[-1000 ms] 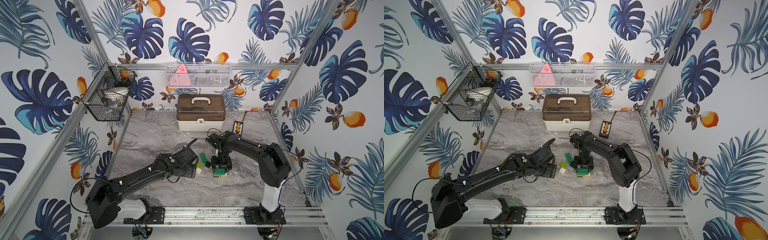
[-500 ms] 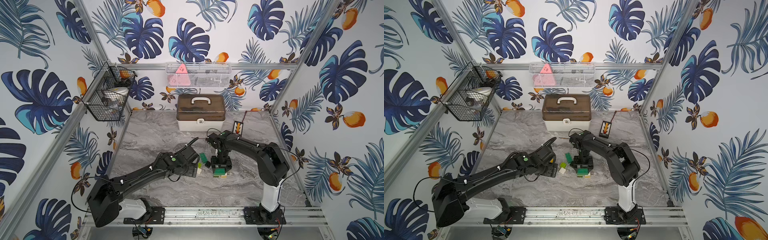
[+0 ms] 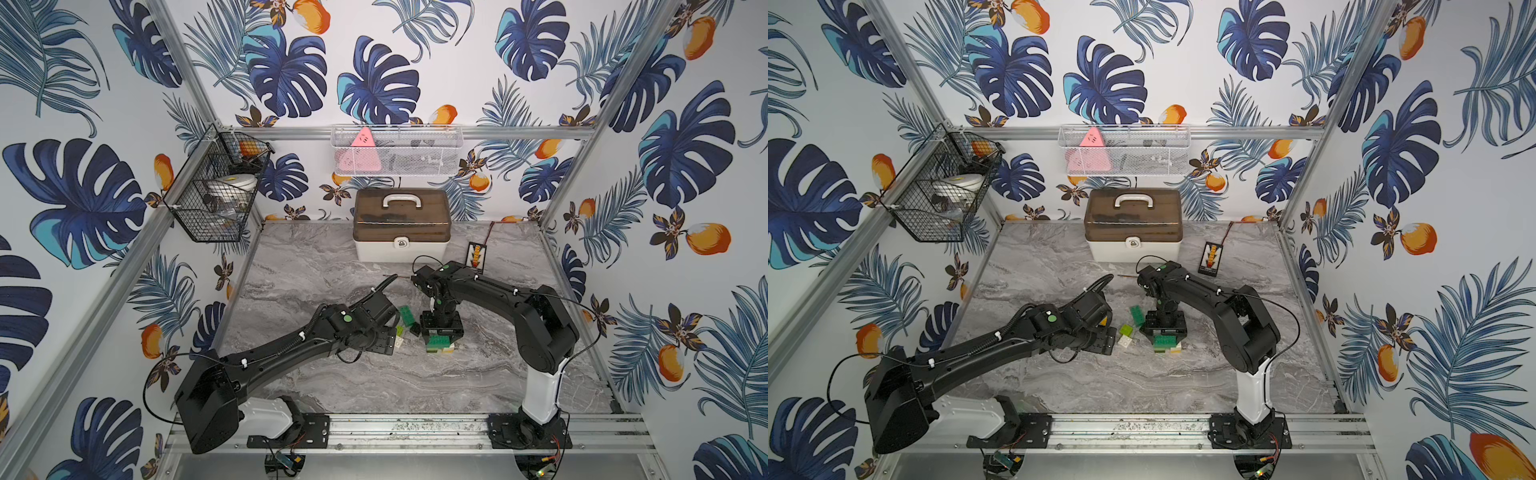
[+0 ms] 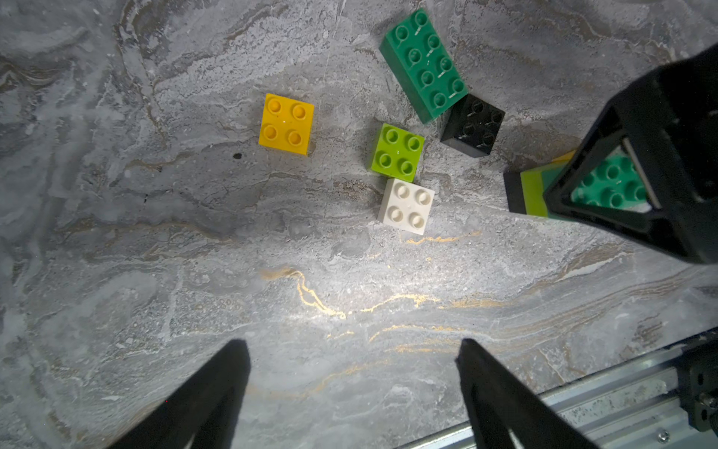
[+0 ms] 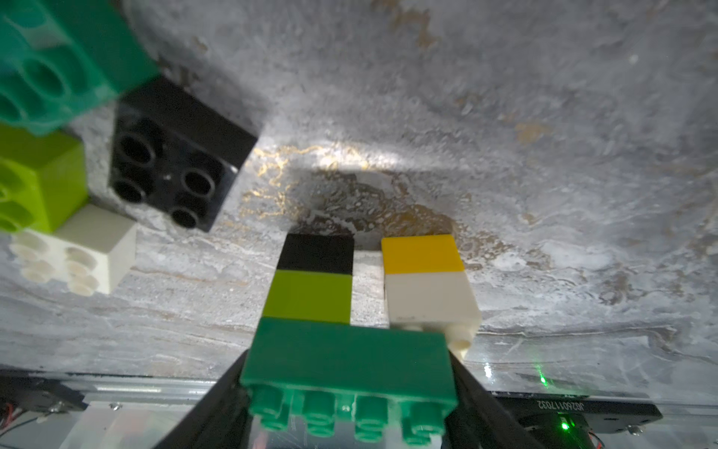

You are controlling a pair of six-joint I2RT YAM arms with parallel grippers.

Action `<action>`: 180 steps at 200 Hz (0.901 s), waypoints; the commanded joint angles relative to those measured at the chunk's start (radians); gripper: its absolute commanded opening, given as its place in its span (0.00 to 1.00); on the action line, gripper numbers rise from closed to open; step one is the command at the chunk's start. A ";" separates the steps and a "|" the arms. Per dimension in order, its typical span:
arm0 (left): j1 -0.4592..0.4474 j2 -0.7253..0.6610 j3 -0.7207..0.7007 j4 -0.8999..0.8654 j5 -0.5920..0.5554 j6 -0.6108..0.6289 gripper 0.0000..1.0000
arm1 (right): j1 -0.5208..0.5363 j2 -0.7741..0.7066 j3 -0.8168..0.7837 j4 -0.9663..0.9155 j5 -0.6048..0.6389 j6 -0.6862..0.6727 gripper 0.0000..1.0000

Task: Assemble a giraffe with lego
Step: Assemble the lego brick with the lego brick.

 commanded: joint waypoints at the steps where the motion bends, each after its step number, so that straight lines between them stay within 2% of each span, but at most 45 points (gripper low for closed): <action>1: -0.001 -0.002 0.002 -0.002 -0.001 0.010 0.89 | -0.001 -0.007 0.005 0.074 0.055 0.001 0.73; 127: -0.002 -0.002 -0.001 0.003 0.004 0.018 0.89 | -0.001 -0.062 0.001 0.051 0.062 0.020 0.74; 180: -0.002 0.003 0.003 0.009 0.015 0.027 0.89 | -0.004 -0.147 -0.014 0.032 0.103 0.035 0.73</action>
